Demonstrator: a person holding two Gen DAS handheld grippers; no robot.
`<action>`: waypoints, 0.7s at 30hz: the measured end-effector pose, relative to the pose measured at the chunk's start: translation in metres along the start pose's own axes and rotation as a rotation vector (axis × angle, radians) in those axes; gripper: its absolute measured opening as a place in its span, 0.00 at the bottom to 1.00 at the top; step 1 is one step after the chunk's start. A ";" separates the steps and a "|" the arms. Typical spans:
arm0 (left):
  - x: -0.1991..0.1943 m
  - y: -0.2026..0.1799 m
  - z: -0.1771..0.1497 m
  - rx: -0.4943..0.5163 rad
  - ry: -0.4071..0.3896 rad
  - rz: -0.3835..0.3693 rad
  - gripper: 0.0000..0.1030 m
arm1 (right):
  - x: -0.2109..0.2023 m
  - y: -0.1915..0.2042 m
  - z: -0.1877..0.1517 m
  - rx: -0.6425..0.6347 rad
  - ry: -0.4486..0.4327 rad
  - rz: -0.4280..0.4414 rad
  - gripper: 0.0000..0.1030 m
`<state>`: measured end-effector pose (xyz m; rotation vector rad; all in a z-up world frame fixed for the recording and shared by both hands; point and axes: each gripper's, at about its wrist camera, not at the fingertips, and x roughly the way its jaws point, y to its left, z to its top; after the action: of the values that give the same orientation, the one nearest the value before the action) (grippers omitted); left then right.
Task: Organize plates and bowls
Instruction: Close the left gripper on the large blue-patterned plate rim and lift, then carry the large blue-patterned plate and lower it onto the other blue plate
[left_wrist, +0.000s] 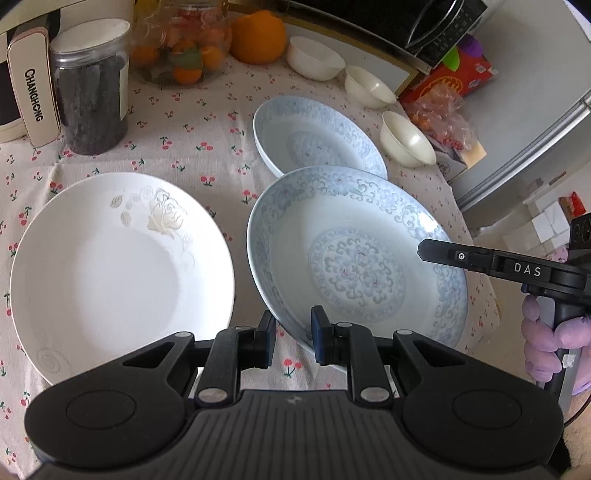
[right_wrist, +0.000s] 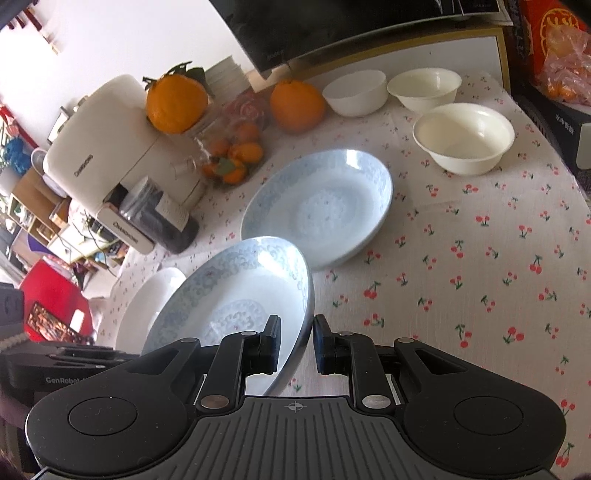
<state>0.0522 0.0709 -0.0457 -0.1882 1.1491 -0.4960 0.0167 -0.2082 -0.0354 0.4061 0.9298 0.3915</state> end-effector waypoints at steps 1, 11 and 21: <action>0.000 0.000 0.002 -0.003 -0.004 0.000 0.17 | 0.000 0.000 0.002 0.001 -0.005 -0.001 0.18; 0.006 -0.003 0.024 -0.002 -0.078 0.020 0.17 | 0.011 -0.006 0.033 0.051 -0.061 -0.011 0.18; 0.026 -0.005 0.051 -0.037 -0.131 0.036 0.17 | 0.031 -0.019 0.065 0.123 -0.126 -0.053 0.18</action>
<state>0.1054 0.0491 -0.0440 -0.2287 1.0320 -0.4245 0.0901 -0.2198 -0.0317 0.5116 0.8422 0.2578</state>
